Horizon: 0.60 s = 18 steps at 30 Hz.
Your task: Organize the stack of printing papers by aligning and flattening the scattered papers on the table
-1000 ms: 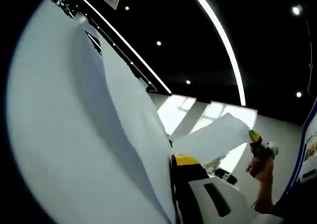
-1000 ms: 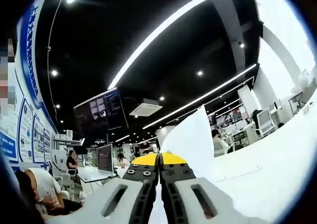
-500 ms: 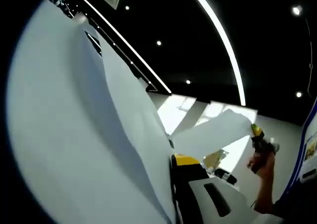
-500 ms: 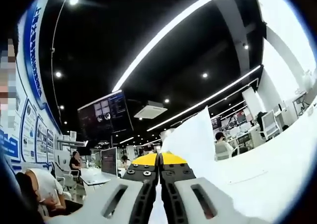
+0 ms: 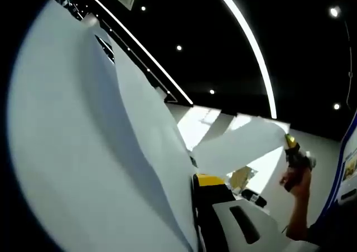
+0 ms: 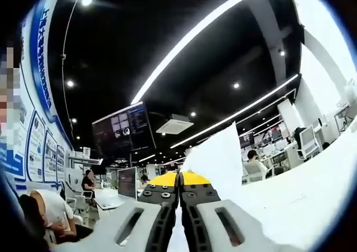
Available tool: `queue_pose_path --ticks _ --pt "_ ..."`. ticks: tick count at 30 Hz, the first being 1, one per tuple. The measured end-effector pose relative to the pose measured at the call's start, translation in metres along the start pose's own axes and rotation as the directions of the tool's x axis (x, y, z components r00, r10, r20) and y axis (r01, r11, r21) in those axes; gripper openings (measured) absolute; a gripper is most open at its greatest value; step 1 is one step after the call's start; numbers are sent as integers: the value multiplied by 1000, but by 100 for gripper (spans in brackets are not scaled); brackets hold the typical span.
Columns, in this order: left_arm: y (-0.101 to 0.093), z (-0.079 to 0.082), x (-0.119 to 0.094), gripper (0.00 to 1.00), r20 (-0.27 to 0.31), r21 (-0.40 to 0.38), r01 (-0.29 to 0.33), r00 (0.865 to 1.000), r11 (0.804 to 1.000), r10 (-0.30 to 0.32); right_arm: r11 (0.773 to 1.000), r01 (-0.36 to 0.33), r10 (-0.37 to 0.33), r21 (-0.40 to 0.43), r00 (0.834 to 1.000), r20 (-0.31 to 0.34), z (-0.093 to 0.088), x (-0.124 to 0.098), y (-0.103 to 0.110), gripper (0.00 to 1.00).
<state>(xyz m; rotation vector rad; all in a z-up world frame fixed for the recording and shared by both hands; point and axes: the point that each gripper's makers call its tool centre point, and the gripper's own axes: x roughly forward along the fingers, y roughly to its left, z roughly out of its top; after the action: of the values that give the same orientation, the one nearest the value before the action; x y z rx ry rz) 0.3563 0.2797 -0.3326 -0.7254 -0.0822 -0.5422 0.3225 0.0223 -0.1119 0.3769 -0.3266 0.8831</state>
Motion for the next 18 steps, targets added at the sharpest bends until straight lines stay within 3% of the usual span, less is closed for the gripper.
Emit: queue_pose_path --ticks 18 --pt "-4 -1 -1 8 -1 1 -1 1000 1000 1 1000 -31 31 -5 999 22 9 16 8 0"
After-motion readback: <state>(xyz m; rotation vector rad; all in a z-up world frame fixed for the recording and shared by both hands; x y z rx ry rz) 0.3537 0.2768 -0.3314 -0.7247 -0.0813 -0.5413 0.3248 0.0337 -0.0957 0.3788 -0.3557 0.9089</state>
